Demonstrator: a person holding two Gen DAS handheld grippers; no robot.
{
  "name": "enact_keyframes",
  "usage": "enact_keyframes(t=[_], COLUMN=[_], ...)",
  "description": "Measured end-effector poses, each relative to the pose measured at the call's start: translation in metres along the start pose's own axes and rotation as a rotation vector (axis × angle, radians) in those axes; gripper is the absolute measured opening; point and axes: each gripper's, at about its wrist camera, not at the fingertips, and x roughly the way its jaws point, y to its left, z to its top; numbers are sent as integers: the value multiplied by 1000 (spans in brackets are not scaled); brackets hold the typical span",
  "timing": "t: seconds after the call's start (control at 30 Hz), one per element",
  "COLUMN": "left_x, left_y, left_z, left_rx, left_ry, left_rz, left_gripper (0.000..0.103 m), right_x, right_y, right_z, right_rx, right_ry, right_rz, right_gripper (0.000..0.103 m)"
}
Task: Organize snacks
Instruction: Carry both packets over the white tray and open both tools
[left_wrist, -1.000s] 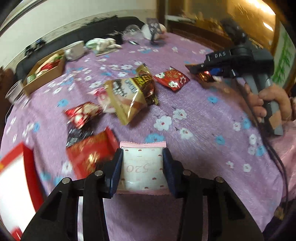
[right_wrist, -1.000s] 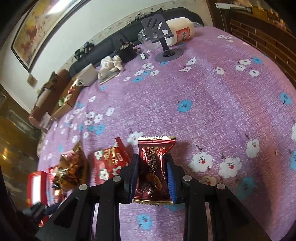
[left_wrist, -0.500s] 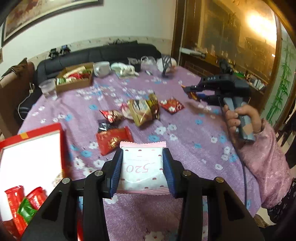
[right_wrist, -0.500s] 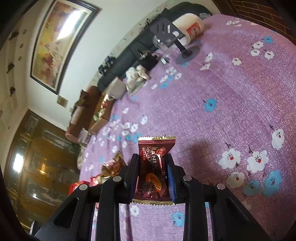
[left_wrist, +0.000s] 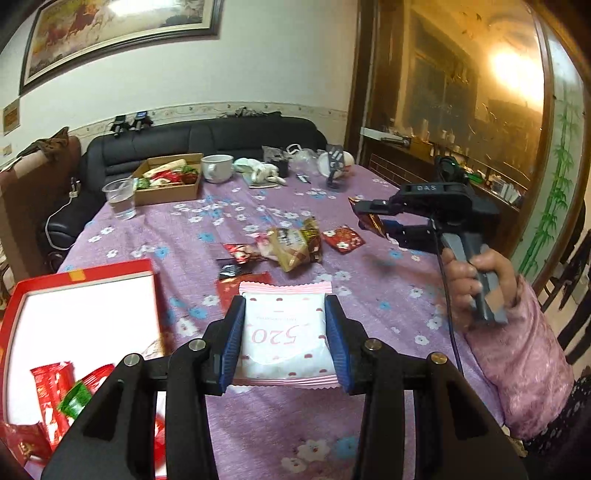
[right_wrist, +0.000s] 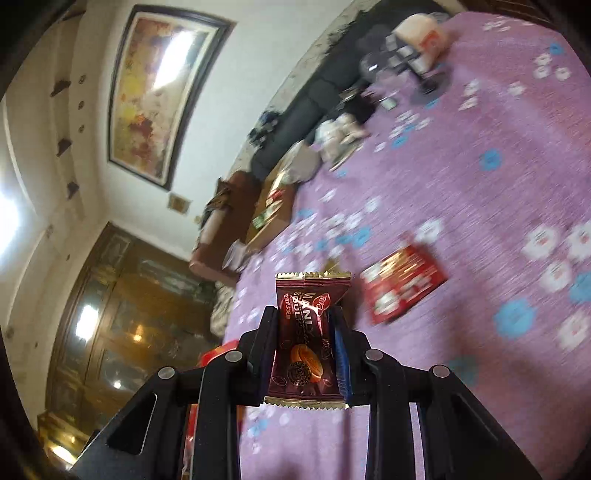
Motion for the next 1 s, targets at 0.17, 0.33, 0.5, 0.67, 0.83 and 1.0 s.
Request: enact_keyframes(t=[0.17,0.33,0.5,0.67,0.83,1.0], left_x=[-10,-21,-35,-46,-54,-59], left_y=[24,56,86,111,135,154], left_z=[-14,-26,-33,-39,-50,-59], left_rx=[-49,-112,-153,-182,-226,-258], left_ry=[14,9,-15,-34,-39,-40], left_rz=[50,114,186,244,280,314], left_gripper=[40,40,40,40,40,40], right_x=[30,64,108,147,177,201], right_y=[33,69,101,124,151,166], right_z=[-25,-48,-81,-113,-145,-168], right_rx=[-54,-124,-186,-221,-285,-315], right_ry=[86,174,291,398,485,543], right_rz=[25,43,58,79,95,92], right_gripper=[28,28,28,28,29,29])
